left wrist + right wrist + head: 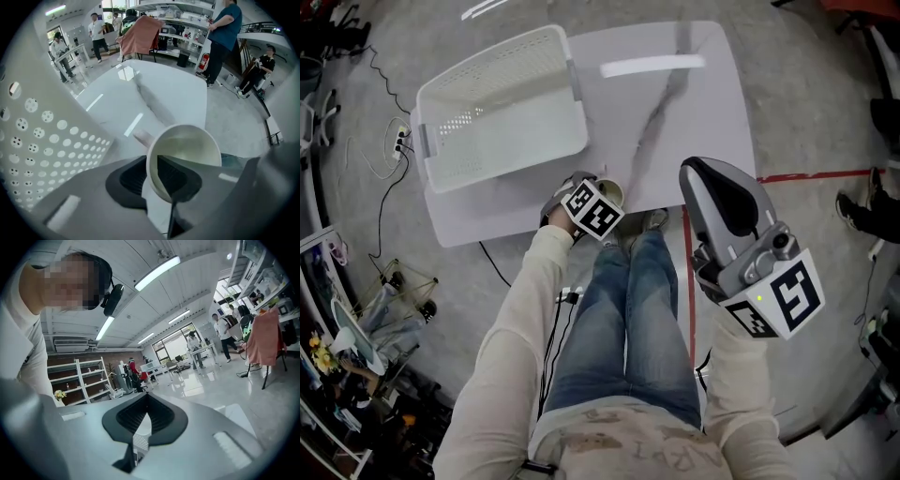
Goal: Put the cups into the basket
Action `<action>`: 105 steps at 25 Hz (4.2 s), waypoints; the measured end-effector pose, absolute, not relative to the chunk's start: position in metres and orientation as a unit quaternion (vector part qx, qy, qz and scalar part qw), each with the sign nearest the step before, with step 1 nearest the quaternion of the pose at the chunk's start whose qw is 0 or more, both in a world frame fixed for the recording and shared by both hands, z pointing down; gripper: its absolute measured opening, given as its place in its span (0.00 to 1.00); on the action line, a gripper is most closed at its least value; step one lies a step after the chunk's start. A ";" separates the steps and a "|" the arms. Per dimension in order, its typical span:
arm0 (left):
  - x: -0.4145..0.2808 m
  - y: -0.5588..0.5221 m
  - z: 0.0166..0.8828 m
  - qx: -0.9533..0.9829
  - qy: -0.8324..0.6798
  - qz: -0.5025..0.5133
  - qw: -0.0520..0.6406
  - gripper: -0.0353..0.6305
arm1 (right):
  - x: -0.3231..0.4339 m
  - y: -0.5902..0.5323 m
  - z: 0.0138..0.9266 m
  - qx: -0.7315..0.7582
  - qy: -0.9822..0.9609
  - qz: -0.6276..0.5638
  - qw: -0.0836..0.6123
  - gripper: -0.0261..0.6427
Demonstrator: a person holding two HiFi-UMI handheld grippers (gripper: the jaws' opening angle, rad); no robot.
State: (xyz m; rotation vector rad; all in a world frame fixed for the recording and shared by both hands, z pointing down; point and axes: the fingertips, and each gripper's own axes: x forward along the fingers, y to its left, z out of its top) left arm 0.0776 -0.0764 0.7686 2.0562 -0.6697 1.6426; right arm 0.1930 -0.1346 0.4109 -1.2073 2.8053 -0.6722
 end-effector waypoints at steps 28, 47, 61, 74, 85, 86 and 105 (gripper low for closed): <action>0.087 -0.076 0.600 0.771 -0.348 0.481 0.232 0.11 | 0.173 -0.154 0.338 -0.296 0.935 -0.195 0.019 0.08; -0.056 -0.118 0.420 0.781 -0.496 0.313 0.215 0.11 | 0.031 -0.165 0.252 -0.223 0.964 -0.146 0.026 0.08; -0.165 -0.186 0.427 0.847 -0.391 0.308 0.188 0.11 | -0.124 -0.210 0.253 -0.298 0.944 -0.139 0.026 0.08; -0.138 -0.238 0.538 0.851 -0.322 0.363 0.201 0.11 | -0.108 -0.237 0.302 -0.348 0.923 -0.162 0.011 0.08; -0.116 -0.265 0.640 0.824 -0.281 0.451 0.197 0.11 | -0.069 -0.265 0.362 -0.368 0.911 -0.184 0.011 0.08; -0.113 -0.266 0.649 0.821 -0.275 0.459 0.198 0.11 | -0.066 -0.268 0.368 -0.369 0.910 -0.187 0.010 0.08; -0.108 -0.268 0.756 0.741 -0.249 0.585 0.215 0.11 | -0.028 -0.285 0.417 -0.383 0.897 -0.220 0.002 0.08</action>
